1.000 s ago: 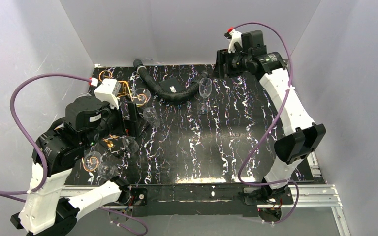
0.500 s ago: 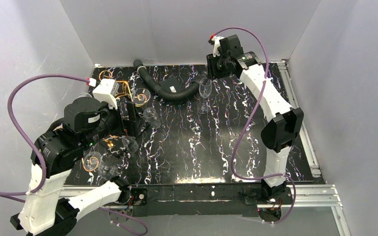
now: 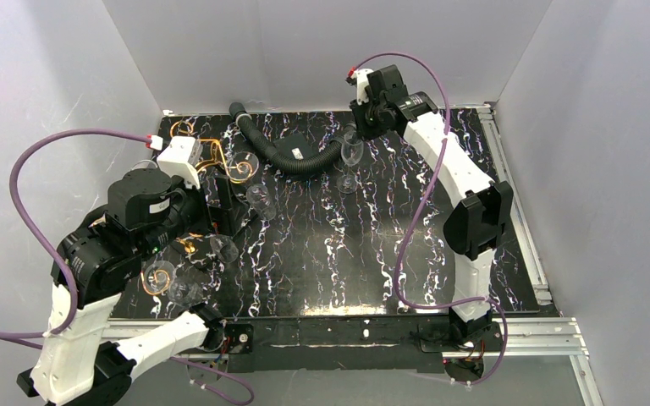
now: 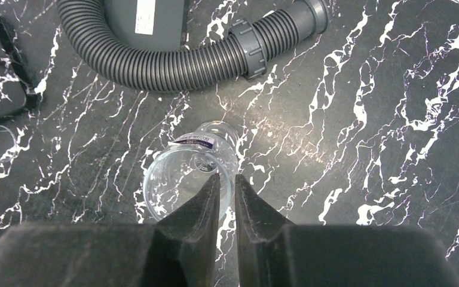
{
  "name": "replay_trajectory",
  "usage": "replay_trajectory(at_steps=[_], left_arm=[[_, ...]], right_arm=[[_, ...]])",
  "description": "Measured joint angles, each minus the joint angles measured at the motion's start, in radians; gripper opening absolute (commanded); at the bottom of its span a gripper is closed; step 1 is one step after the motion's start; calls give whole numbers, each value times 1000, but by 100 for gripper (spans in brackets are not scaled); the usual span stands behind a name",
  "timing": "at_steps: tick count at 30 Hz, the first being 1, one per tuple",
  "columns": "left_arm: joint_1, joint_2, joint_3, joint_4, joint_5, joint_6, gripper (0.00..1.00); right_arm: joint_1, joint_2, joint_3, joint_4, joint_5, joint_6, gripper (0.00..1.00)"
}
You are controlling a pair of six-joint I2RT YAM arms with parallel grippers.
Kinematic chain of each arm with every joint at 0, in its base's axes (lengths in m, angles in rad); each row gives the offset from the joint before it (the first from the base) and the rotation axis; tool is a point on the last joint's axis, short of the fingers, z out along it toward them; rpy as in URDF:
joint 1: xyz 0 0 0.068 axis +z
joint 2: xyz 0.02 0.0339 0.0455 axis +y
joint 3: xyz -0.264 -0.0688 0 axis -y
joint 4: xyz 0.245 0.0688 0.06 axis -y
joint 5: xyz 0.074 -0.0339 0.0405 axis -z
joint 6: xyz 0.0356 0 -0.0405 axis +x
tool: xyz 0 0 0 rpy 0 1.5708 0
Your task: Place the wine glass upside down on the wine glass rack
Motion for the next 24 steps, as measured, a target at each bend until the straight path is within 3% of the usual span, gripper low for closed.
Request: replay_trajectory(at_steps=[6, 11, 20, 24], left_arm=[[0, -5, -3, 0, 0, 0, 98], [0, -8, -4, 0, 0, -1, 98], [0, 5, -4, 21, 32, -39, 98], [0, 47, -4, 66, 80, -103, 98]], right_arm=[[4, 0, -14, -4, 0, -21, 22], [5, 0, -17, -6, 7, -44, 1], [6, -31, -42, -38, 15, -55, 1], [4, -132, -134, -61, -5, -35, 1]])
